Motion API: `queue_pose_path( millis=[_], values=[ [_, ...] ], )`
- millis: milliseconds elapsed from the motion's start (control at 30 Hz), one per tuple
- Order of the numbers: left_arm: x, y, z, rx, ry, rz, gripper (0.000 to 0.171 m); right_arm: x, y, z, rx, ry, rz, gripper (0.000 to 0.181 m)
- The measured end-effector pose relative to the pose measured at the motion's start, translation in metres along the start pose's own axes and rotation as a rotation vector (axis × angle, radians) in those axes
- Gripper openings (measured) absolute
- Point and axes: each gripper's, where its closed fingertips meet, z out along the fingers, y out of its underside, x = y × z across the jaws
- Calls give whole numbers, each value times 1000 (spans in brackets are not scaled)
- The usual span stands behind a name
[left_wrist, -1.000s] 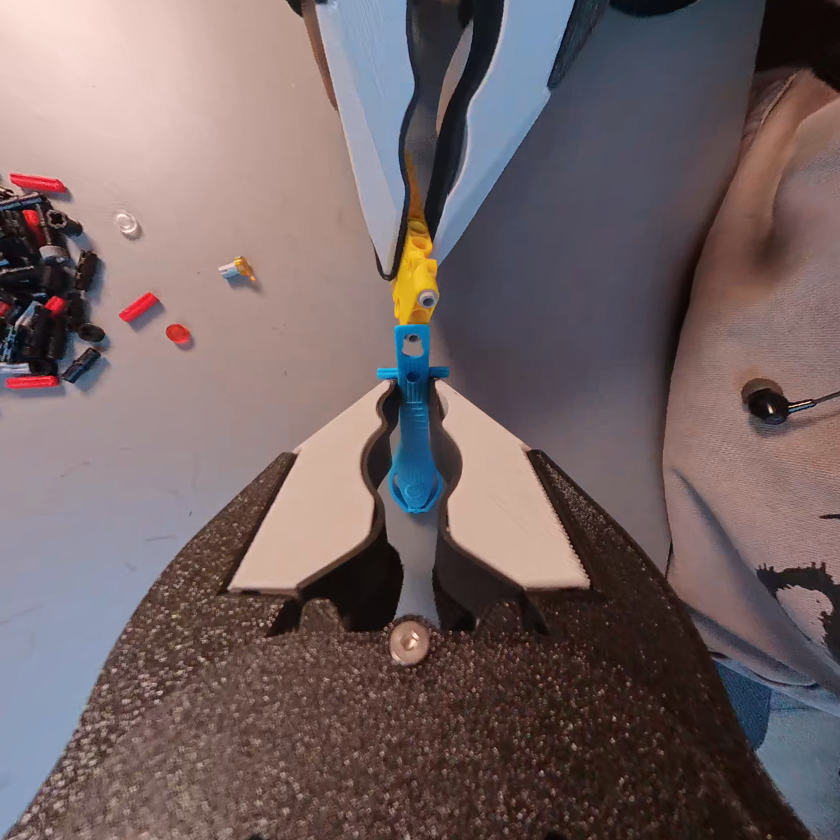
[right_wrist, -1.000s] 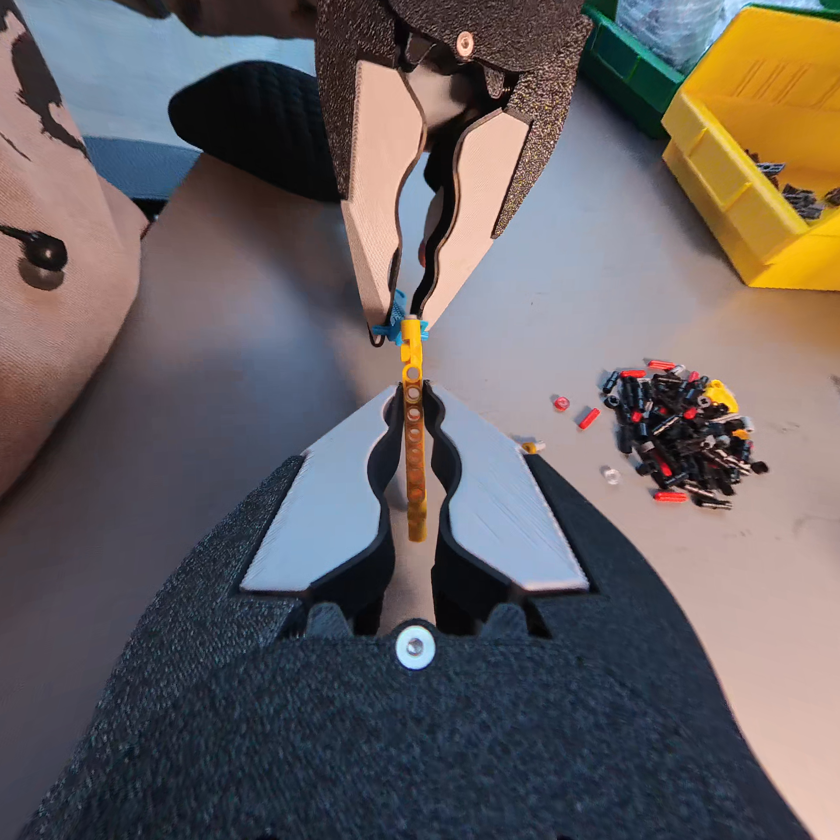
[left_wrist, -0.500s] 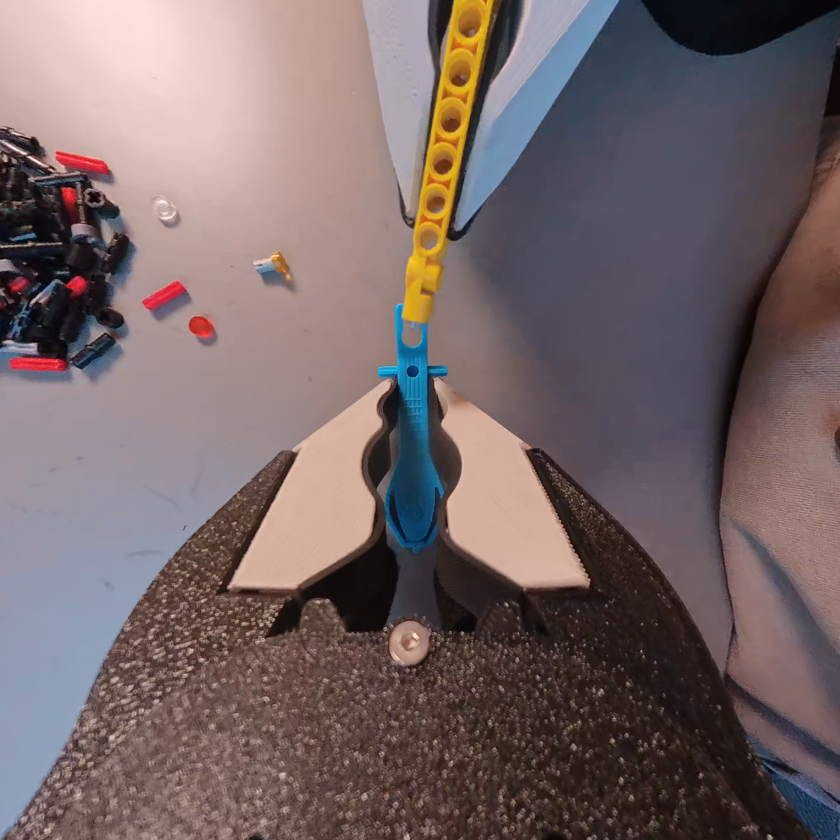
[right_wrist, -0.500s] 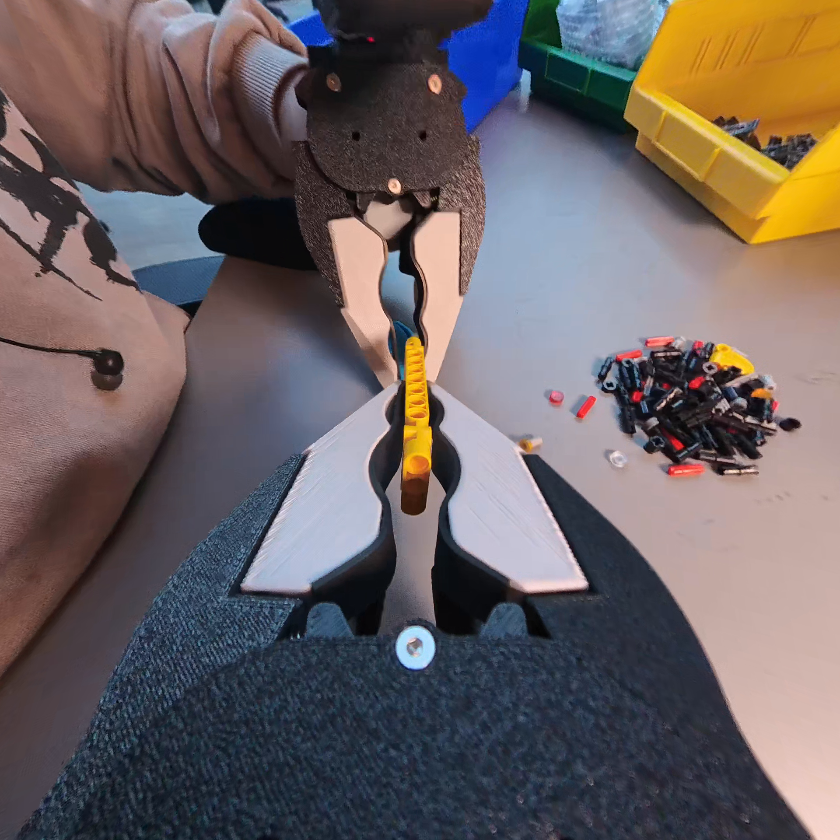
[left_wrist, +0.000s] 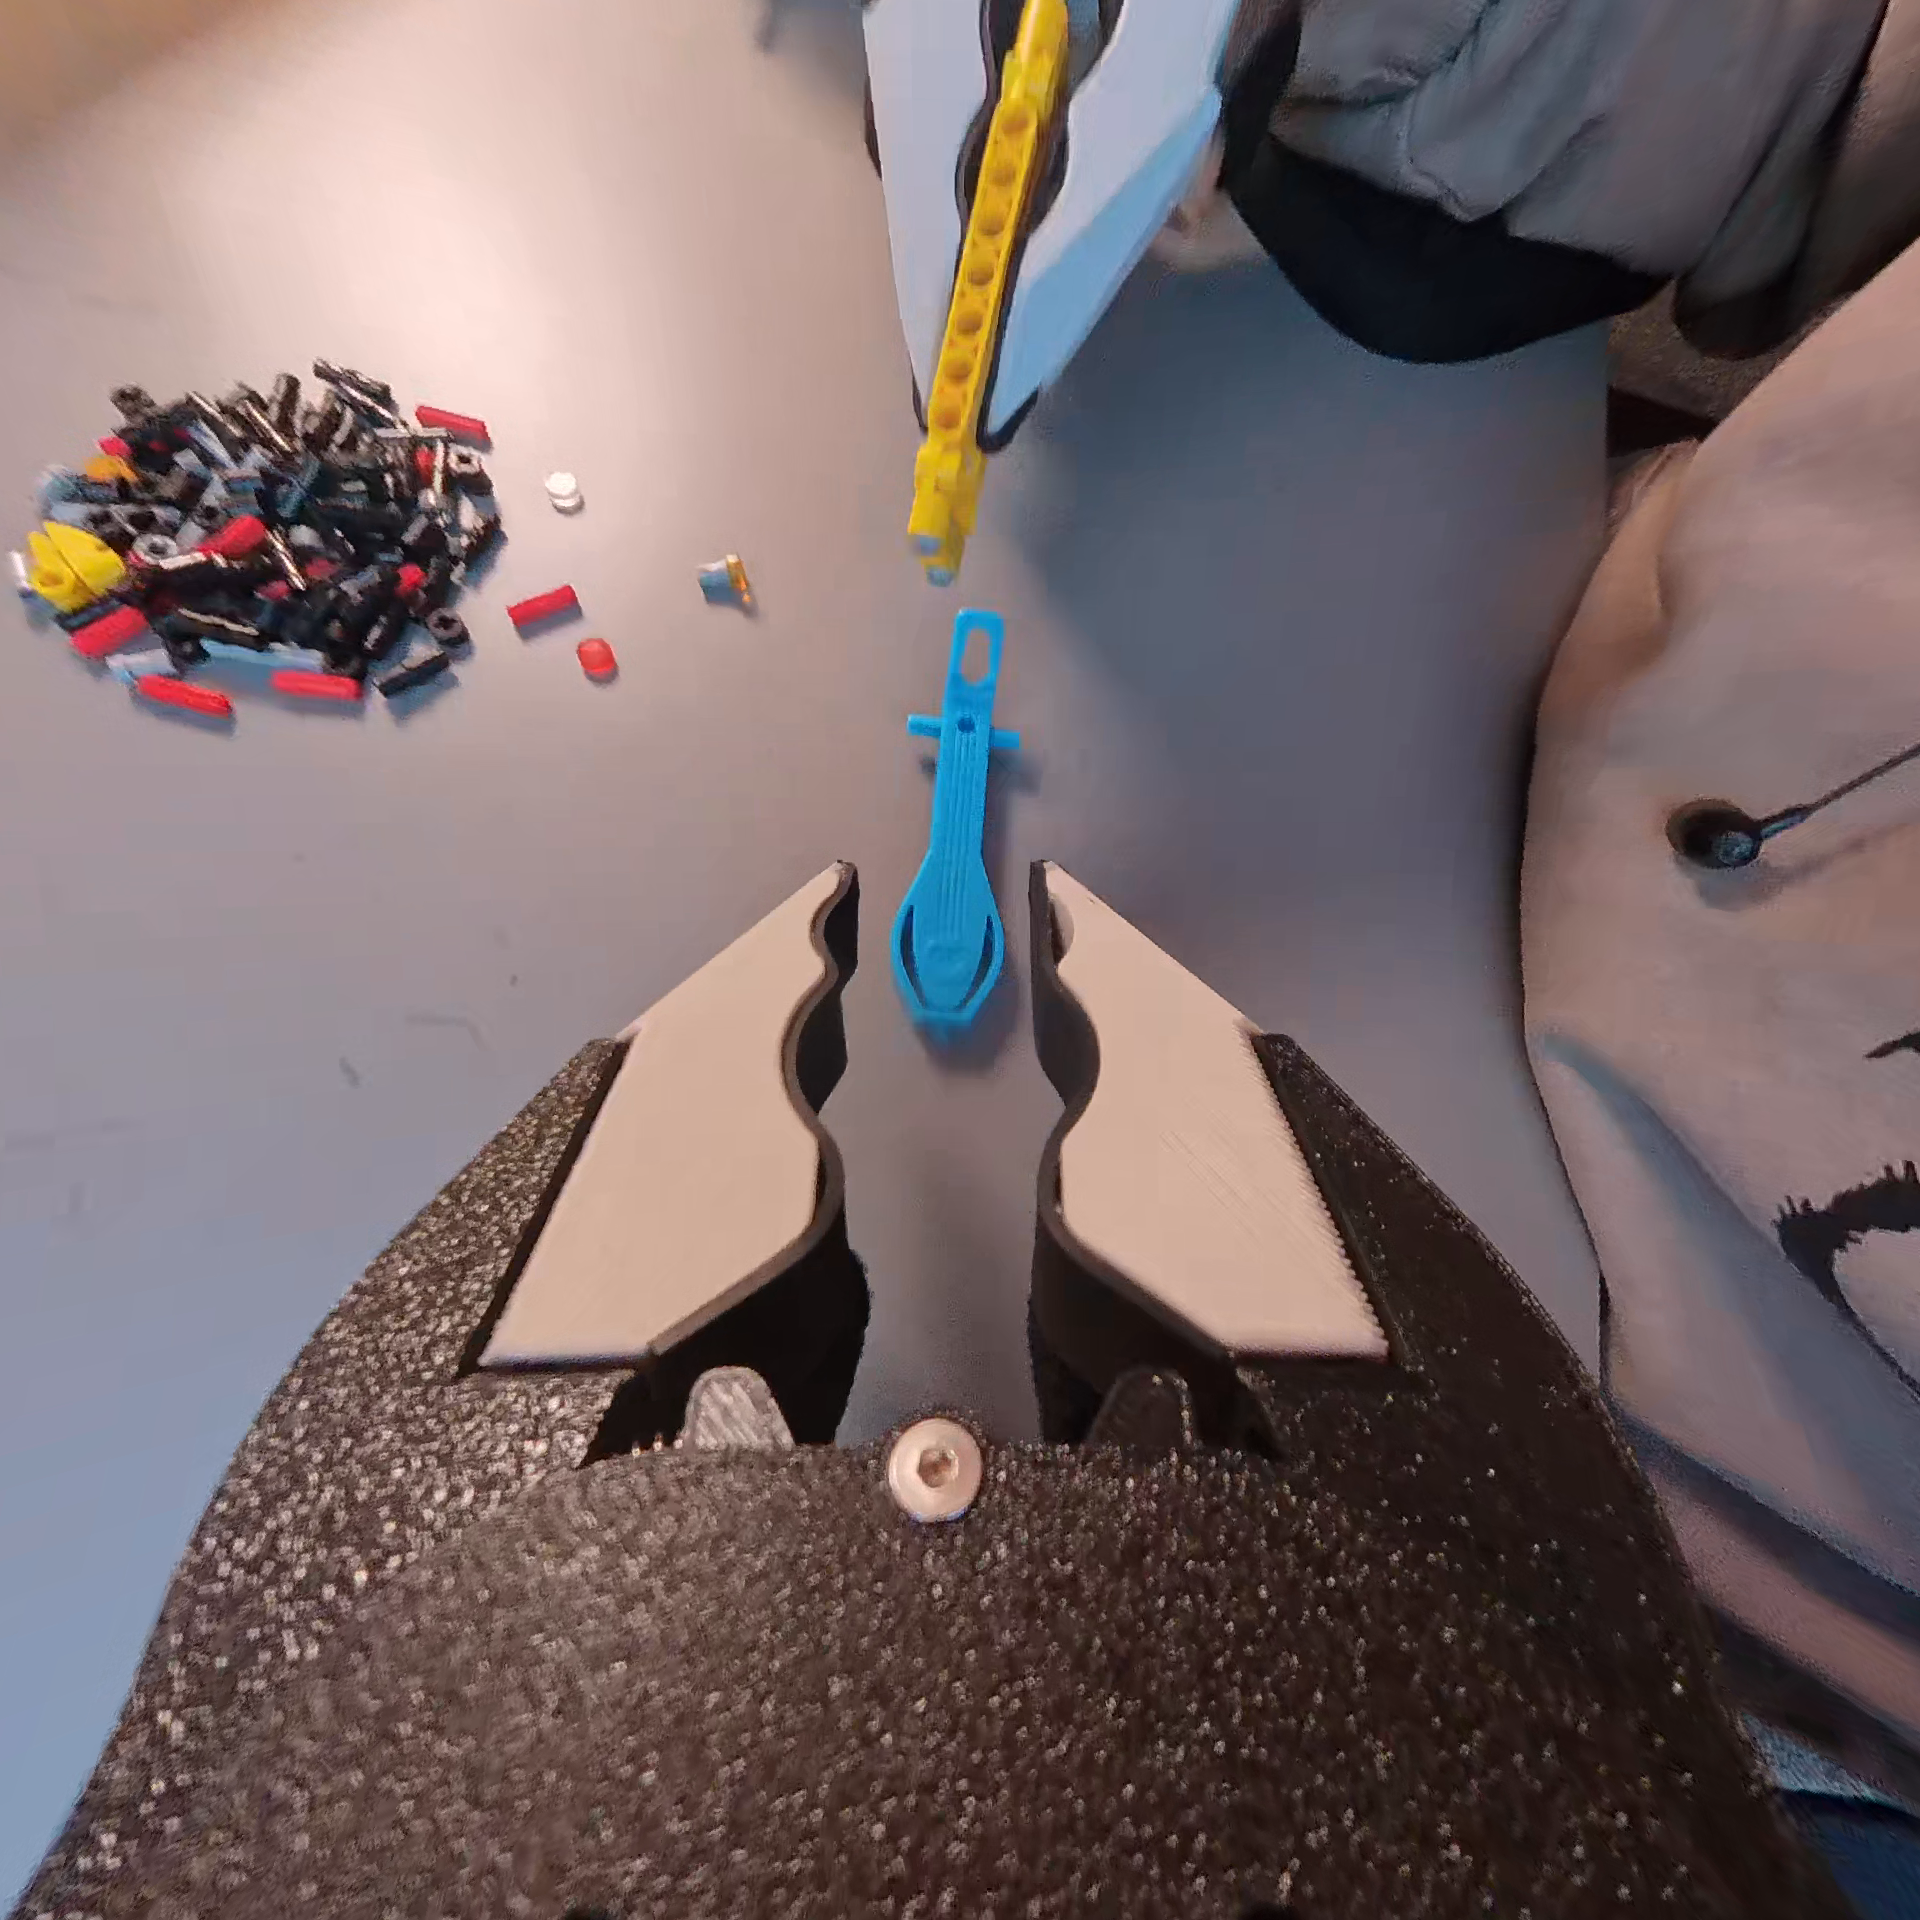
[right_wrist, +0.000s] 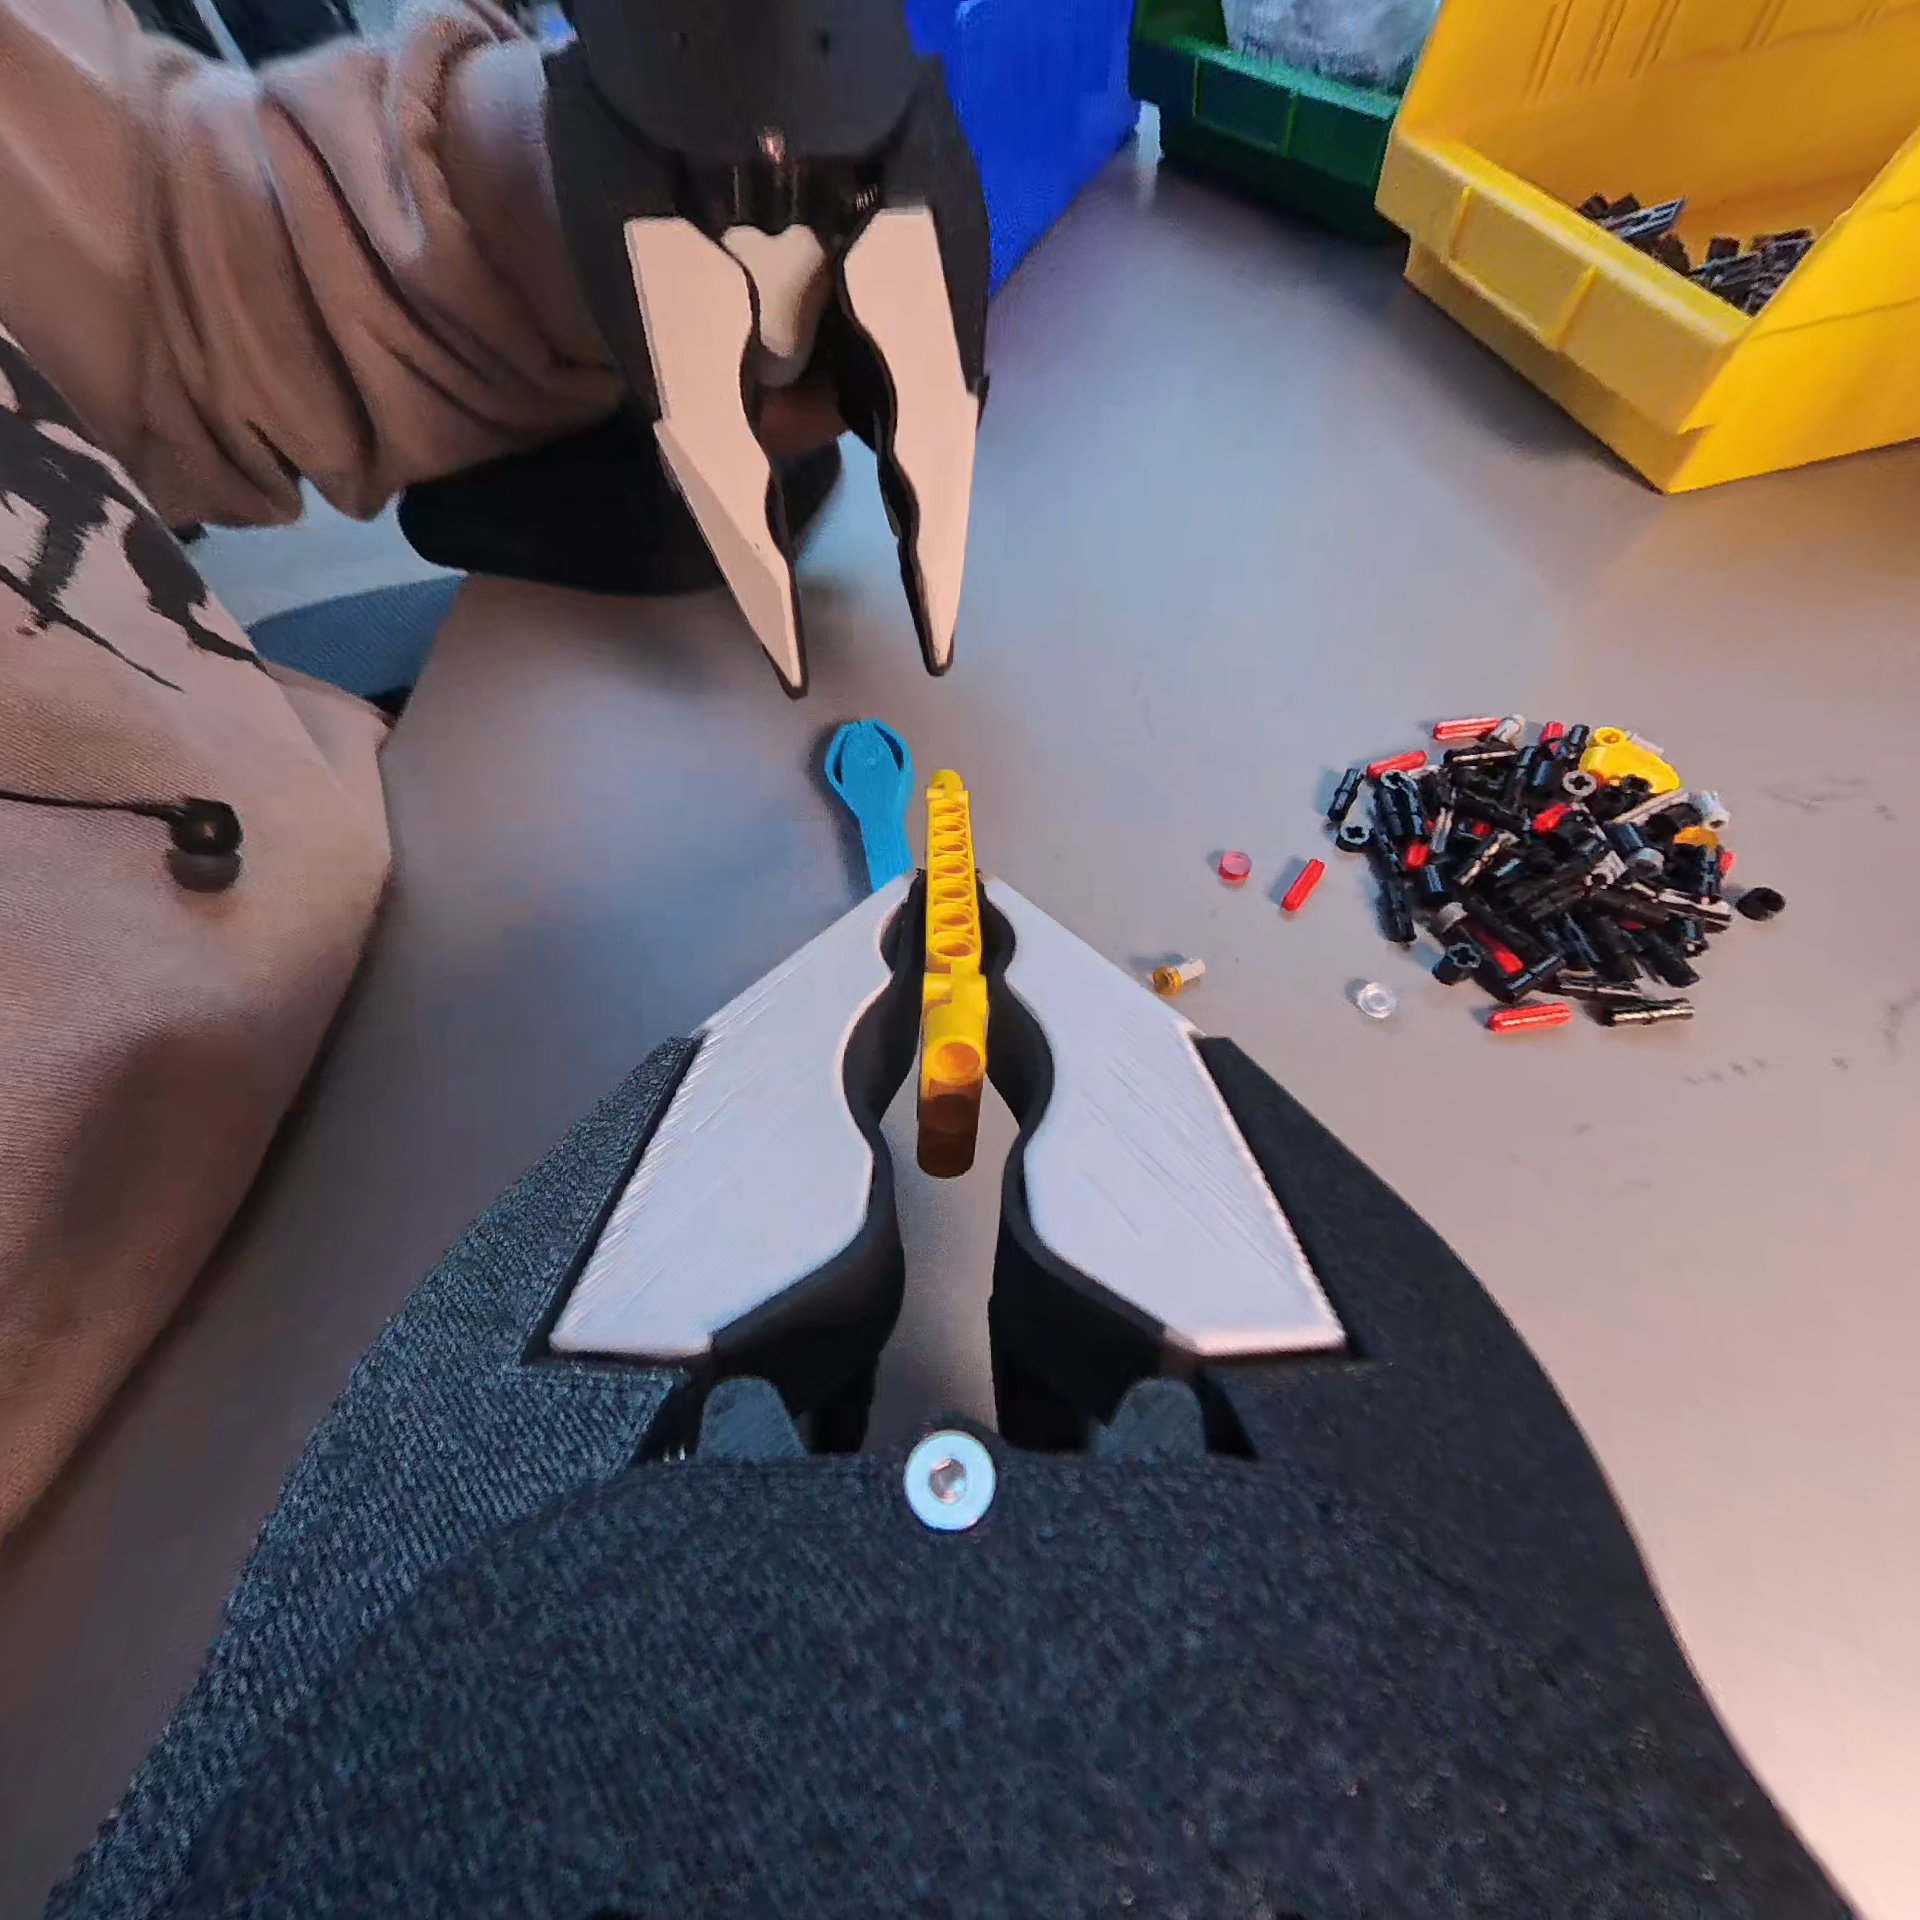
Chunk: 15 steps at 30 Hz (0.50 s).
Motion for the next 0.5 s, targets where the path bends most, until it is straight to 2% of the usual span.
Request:
queue_pose_path(
  millis=[100, 267, 400, 500],
  values=[
    [5, 15, 8, -39, -1, 27, 34, -8, -2, 2, 6, -61, 58, 6],
    [-1, 25, 26, -151, -70, 161, 30, -9, 13, 14, -129, -51, 65, 6],
    [3, 14, 37, -125, -7, 167, 15, -6, 19, 18, -202, -45, 92, 6],
    [-1, 7, 40, -116, 24, 171, 11, -6, 20, 17, -260, -54, 109, 6]
  ],
)
